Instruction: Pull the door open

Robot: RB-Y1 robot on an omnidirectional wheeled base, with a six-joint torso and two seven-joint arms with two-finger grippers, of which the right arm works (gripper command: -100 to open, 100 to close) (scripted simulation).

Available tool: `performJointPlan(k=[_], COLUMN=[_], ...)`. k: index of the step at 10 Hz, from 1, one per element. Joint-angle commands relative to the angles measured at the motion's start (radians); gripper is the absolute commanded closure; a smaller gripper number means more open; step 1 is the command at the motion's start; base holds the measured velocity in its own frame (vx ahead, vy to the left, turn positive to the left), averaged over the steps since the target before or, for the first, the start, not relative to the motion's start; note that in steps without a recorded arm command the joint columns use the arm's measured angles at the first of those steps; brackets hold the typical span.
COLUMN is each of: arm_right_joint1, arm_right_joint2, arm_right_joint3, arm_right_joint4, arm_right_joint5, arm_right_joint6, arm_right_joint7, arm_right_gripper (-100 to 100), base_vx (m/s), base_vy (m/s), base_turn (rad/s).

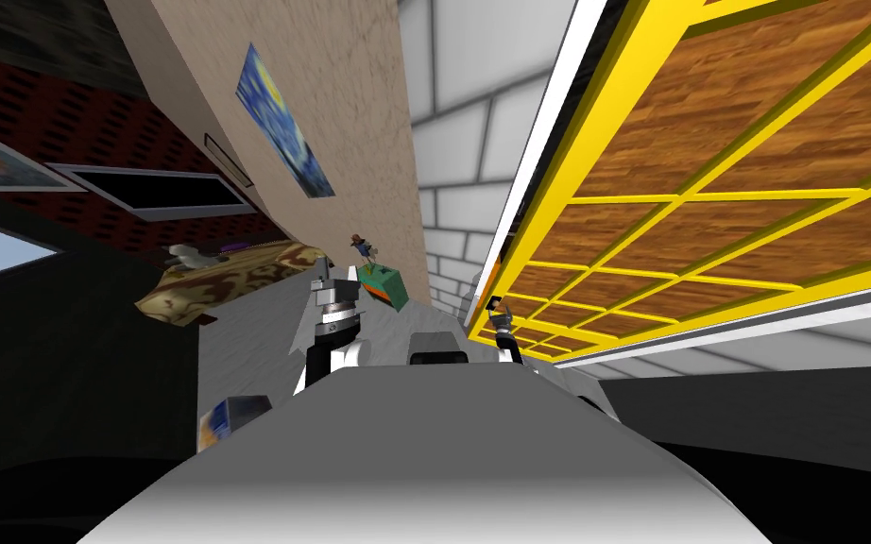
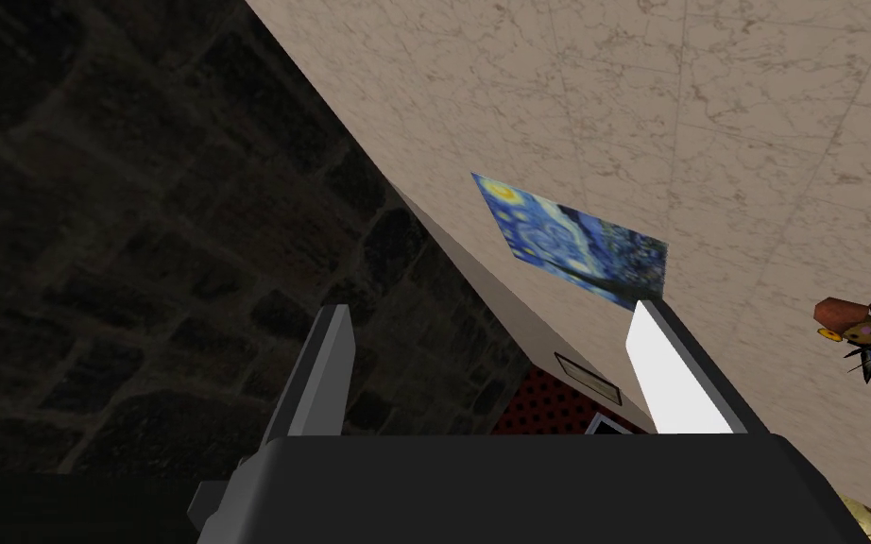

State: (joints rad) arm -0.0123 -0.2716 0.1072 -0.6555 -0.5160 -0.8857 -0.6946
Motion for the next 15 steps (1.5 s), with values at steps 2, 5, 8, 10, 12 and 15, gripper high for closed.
performJointPlan(k=[2, 5, 8, 10, 12, 15], arm_right_joint1=[0.005, 0.01, 0.015, 0.017, 0.019, 0.023], arm_right_joint2=[0.005, 0.011, 0.017, 0.02, 0.023, 0.028], arm_right_joint3=[0.012, 0.029, 0.046, 0.054, 0.062, 0.077], arm_right_joint4=[-0.018, -0.036, -0.054, -0.062, -0.07, -0.086], arm_right_joint5=[-0.029, -0.065, -0.102, -0.12, -0.138, -0.17], arm_right_joint6=[0.002, 0.003, 0.003, 0.003, 0.003, 0.003], arm_right_joint7=[-0.074, -0.151, -0.224, -0.277, -0.321, -0.4], arm_right_gripper=[-100, -100, -100, -100, -100, -100], base_vx=[-0.056, -0.061, -0.054, -0.056, -0.063, -0.049], base_vy=[-0.005, -0.013, -0.005, -0.01, -0.001, -0.014], base_turn=[0.03, 0.036, 0.041, 0.025, 0.038, 0.025])
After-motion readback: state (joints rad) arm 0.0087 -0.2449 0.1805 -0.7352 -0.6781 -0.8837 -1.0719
